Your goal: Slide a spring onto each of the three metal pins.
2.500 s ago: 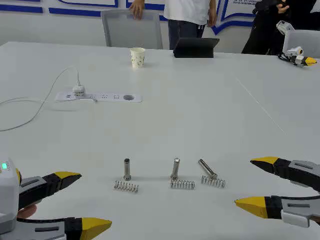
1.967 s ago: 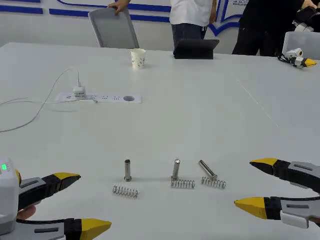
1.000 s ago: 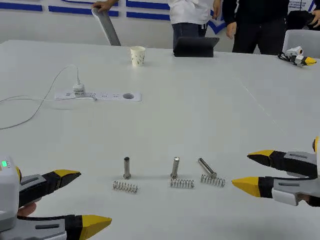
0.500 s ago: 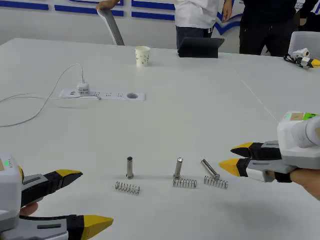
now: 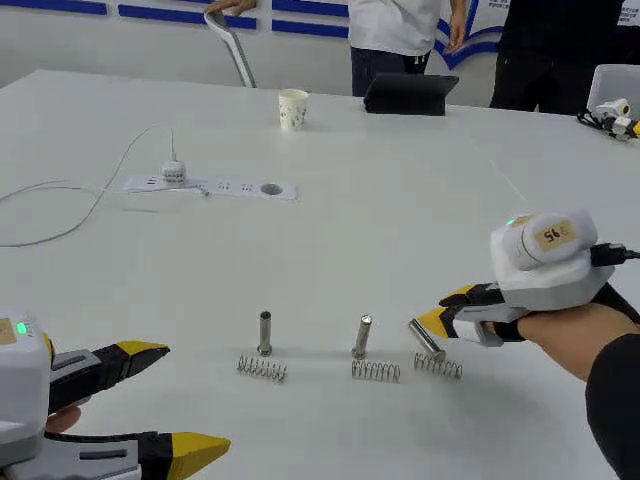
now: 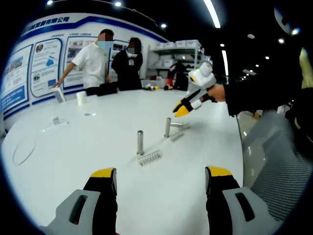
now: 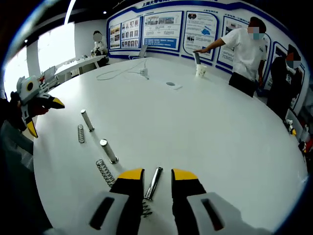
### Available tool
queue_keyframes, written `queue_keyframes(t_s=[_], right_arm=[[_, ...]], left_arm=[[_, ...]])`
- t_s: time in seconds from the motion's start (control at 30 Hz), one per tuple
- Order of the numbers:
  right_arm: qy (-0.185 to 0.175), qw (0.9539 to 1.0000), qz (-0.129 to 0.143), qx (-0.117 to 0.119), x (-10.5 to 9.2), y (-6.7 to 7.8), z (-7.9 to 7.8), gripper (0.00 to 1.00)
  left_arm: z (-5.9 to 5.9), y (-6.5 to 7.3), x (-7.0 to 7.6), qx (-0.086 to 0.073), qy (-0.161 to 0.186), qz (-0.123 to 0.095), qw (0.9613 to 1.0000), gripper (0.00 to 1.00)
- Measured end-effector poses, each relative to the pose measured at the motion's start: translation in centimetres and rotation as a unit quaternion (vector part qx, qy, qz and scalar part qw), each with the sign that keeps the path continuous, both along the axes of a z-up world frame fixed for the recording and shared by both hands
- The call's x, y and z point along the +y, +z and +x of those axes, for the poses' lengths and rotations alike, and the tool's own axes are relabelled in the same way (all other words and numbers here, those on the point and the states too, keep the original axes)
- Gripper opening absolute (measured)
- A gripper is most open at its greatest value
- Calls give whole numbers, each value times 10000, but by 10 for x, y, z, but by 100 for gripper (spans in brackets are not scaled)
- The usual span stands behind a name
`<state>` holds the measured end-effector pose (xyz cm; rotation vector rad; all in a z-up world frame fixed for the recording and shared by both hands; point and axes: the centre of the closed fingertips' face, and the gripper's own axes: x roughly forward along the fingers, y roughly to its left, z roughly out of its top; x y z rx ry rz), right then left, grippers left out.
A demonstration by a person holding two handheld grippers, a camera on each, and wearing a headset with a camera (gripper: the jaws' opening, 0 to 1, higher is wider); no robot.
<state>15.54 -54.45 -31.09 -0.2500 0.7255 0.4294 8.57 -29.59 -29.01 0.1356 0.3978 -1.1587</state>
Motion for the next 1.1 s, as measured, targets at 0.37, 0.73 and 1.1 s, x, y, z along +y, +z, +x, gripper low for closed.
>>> queue_keyframes(t_s=[0.37,0.73,1.1], right_arm=[[-320,9983,-72,491,-1,-22,9,17],[-517,9956,22,775,-1,-36,12,11],[-617,9941,76,889,0,-40,11,10]], left_arm=[[0,-4,2,42,21,15,10000,75],[0,-7,2,89,26,33,10000,74],[1,-10,4,121,58,34,9999,74]])
